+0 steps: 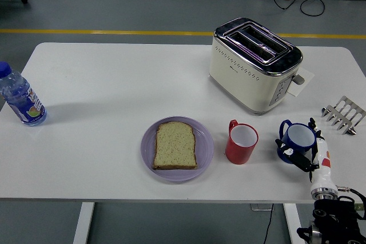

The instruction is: Pick up the cup,pour liquid into bread,place the cup on the desk

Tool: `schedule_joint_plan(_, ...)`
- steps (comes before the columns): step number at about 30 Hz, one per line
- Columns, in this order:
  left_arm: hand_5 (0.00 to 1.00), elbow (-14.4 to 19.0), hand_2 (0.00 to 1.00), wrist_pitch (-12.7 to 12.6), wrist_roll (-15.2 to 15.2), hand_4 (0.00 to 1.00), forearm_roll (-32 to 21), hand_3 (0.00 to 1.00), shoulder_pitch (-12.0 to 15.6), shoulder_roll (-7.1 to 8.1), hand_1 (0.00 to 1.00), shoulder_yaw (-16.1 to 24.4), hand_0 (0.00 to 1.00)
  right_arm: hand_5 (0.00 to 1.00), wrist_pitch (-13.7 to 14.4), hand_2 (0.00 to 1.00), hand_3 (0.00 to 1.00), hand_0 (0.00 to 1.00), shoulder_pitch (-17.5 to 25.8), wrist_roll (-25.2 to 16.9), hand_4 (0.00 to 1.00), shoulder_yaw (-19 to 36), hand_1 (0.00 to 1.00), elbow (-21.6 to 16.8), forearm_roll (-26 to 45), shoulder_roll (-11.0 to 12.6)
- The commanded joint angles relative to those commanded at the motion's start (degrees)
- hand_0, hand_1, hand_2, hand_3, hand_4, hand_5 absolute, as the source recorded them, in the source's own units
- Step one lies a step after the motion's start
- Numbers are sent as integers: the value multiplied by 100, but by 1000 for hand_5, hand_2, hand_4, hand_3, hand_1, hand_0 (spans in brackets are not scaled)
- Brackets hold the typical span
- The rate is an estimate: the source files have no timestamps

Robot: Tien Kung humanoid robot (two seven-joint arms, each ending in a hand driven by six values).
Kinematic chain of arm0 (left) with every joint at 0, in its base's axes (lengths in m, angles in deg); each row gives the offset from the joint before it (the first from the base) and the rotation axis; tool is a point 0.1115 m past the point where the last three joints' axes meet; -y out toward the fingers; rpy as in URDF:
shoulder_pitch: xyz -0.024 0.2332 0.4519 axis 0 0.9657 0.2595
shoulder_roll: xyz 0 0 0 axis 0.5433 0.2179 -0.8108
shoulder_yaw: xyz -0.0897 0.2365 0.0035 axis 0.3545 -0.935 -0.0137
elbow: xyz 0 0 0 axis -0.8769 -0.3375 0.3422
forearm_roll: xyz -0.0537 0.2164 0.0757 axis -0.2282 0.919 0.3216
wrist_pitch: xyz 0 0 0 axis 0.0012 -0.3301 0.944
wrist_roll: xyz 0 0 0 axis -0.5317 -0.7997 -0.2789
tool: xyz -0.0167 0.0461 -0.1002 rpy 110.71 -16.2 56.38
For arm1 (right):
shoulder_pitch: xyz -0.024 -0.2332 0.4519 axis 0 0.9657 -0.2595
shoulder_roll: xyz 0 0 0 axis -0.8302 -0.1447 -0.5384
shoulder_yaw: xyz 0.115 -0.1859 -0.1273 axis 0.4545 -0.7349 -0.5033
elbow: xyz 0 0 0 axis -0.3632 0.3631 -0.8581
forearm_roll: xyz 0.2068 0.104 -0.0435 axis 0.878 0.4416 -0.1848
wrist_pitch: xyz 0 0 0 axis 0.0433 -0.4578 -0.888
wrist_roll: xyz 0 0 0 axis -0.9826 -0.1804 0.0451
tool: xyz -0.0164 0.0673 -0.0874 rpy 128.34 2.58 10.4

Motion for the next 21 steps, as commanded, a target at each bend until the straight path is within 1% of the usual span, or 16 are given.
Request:
schedule_joint_plan(12,860,-1,651,-1,-1,242,-2,503,-2,-6,641,0,634,180,19,987,998,998,-140,-129,974,-97,873,253,233,-49)
schedule_joint_plan(13,862,0,651,-1,0,242,-3,504,-2,-6,641,1,635,170,18,970,998,992,-145,-139,963,-102,856,267,256,-51)
schedule_joint_plan(21,860,-1,651,-1,0,240,1,504,-12,-9,640,4,634,175,11,955,998,983,-193,-232,965,-138,859,375,418,-65)
